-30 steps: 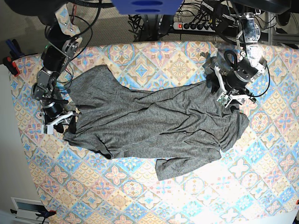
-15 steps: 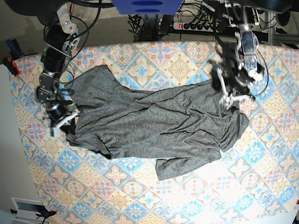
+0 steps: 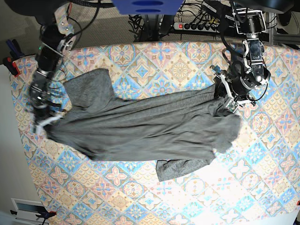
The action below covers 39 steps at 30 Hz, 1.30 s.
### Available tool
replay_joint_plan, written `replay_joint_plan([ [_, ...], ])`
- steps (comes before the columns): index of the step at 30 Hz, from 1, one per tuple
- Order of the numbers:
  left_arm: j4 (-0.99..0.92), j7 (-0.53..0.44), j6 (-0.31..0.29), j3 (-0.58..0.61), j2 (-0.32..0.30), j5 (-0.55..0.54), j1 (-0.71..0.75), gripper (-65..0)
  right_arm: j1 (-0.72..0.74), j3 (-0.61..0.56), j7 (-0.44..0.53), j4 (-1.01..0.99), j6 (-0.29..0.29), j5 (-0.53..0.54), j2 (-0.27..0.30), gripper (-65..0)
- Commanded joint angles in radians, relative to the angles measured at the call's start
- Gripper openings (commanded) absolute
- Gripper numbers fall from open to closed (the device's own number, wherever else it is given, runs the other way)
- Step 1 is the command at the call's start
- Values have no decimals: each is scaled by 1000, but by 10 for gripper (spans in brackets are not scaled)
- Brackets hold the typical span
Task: Layout the t-shirt on the table in an organized manner, then fold the t-shirt properly
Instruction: 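Pull the grasped hem outward with the right gripper, away from the left, then release the hem and regrasp the shirt body with the right gripper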
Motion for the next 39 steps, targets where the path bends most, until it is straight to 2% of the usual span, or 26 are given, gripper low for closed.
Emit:
replay_joint_plan([
  [1, -33, 138, 39, 11, 3, 144, 12, -415, 22, 37, 10, 13, -19, 4, 24, -646],
  [5, -33, 138, 39, 11, 3, 144, 12, -416, 16, 140, 10, 13, -39, 4, 31, -646],
  [12, -33, 138, 39, 11, 3, 144, 10, -417, 13, 160, 10, 13, -47, 4, 31, -646],
  [16, -33, 140, 39, 9, -2, 144, 13, -417, -32, 259, 8, 36, -47, 4, 27, -646],
  [22, -33, 138, 39, 6, -5, 144, 33, -417, -198, 290, 8, 320, -47, 4, 19, -643],
  [24, -31, 138, 39, 6, -5, 144, 35, -417, -233, 289, 8, 403, -47, 4, -36, -640],
  [26, -31, 138, 39, 6, -5, 144, 35, -417, -248, 289, 8, 455, -45, 2, -79, -609],
  [28, -30, 138, 39, 8, -2, 144, 32, -417, -250, 289, 8, 469, -42, 1, -104, -537],
  [31, -27, 138, 39, 8, 0, 144, 32, -417, -251, 253, -7, 481, -30, -4, -110, -414],
  [34, -27, 138, 39, 8, 0, 144, 33, -416, -251, 183, -76, 516, 19, -7, -110, -316],
  [36, -27, 138, 39, 8, 0, 143, 33, -415, -251, 169, -106, 574, 25, -7, -110, -284],
  [39, -27, 138, 39, 9, 0, 143, 33, -415, -284, 169, -109, 657, 27, -7, -110, -293],
])
